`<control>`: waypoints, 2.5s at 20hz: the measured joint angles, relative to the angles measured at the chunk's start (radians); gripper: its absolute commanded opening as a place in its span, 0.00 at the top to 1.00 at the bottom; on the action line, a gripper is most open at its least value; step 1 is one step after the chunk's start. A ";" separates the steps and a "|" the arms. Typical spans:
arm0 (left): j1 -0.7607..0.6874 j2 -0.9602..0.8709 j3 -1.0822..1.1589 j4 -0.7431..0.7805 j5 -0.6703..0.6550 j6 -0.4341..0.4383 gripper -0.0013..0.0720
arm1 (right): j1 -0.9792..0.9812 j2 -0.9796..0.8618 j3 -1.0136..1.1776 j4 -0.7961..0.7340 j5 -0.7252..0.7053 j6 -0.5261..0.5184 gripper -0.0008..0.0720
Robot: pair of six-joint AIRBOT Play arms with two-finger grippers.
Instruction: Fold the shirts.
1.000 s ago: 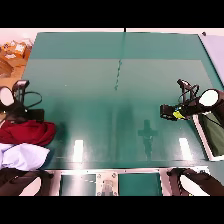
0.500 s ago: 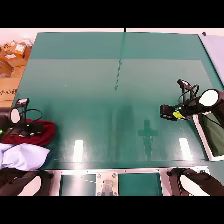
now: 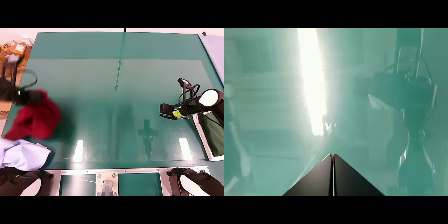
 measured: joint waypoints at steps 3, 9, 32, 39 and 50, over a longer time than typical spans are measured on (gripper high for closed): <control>-0.211 -0.004 0.120 -0.059 0.042 -0.042 0.95 | 0.000 0.000 0.027 0.002 -0.002 0.000 0.96; -0.554 -0.179 0.179 -0.148 0.193 -0.079 0.14 | 0.000 0.000 0.141 0.002 0.000 -0.001 0.45; -0.253 -0.583 -0.101 -0.686 0.601 0.232 0.41 | 0.071 -0.589 0.222 0.587 -0.257 -0.355 0.39; -0.229 -0.636 -0.090 -0.816 0.582 0.326 0.95 | 0.121 -0.685 0.319 0.687 -0.270 -0.432 0.97; -0.054 -0.085 0.066 -0.705 0.423 0.262 0.95 | -0.210 -0.221 0.393 0.697 -0.152 -0.472 0.97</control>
